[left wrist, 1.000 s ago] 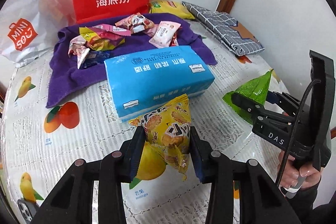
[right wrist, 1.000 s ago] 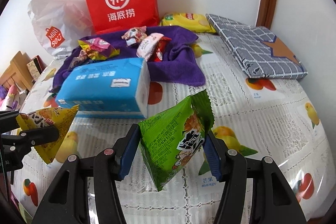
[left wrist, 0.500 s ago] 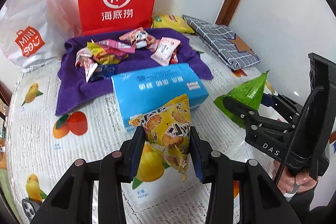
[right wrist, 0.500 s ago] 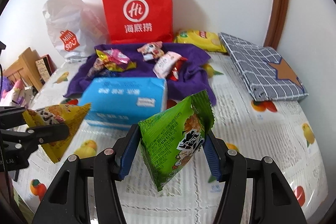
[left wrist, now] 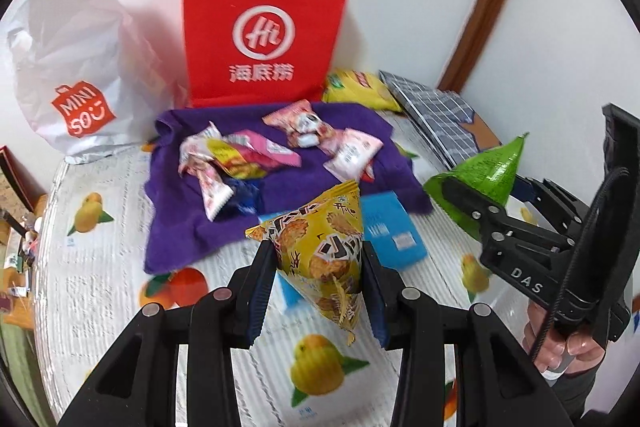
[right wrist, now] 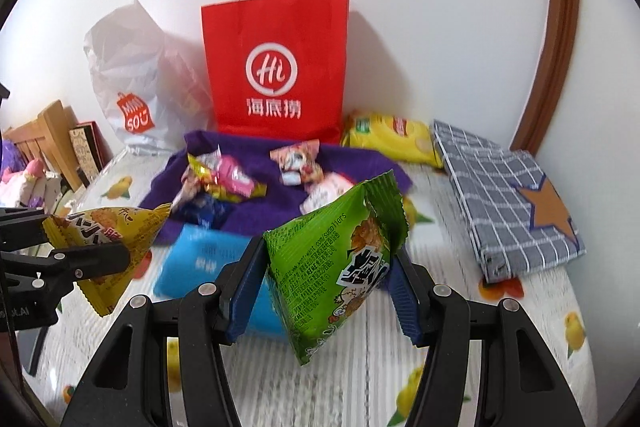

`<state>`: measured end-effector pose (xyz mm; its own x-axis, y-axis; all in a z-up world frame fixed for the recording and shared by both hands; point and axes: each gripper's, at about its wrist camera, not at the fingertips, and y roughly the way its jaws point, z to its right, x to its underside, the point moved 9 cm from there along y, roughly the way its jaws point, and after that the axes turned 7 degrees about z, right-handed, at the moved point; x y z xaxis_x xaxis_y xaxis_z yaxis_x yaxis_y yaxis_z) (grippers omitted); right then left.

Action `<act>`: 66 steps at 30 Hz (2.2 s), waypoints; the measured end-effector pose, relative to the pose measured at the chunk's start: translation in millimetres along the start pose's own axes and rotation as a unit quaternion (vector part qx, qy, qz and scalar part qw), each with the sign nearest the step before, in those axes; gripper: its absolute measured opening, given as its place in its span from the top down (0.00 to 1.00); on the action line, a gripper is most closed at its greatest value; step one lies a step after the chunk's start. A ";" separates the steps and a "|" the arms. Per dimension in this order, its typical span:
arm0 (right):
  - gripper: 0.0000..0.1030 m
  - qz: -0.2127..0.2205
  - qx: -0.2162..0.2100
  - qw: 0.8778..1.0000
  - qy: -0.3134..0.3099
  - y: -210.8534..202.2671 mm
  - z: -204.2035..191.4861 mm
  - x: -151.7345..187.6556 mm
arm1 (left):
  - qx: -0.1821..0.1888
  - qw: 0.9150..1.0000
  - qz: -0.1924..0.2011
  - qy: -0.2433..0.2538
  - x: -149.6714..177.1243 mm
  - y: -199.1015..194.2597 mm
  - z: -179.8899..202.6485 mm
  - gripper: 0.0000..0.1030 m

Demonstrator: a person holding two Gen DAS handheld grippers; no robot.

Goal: Organize snacks
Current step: 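Lift the yellow and green chip bags and carry them over the purple cloth, then lower both chip bags and open both grippers to drop them onto the cloth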

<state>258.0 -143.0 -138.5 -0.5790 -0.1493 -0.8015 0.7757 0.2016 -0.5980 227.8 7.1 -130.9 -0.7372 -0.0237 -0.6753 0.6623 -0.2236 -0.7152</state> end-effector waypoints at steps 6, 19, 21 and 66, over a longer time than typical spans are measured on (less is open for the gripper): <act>0.43 0.020 -0.006 1.000 0.002 13.0 -0.7 -35.5 | -0.019 0.999 0.020 -0.021 -31.6 1.3 -22.5 0.62; 0.43 0.033 -0.017 0.999 0.012 43.0 8.2 -81.4 | -0.045 0.997 0.049 -0.028 -82.1 22.9 -37.1 0.62; 0.43 0.035 -0.019 0.999 0.011 48.3 9.6 -87.6 | -0.048 0.997 0.051 -0.027 -86.8 27.0 -37.7 0.62; 0.43 -0.057 -0.022 0.998 -0.012 170.6 10.6 -77.5 | -0.085 0.993 -0.007 -0.078 -102.6 119.0 -98.6 0.62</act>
<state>437.8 -107.3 -178.4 -0.6560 -0.1965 -0.7287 0.6934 0.2245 -0.6847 395.4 79.0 -164.5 -0.7496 -0.1745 -0.6385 0.6551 -0.0576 -0.7533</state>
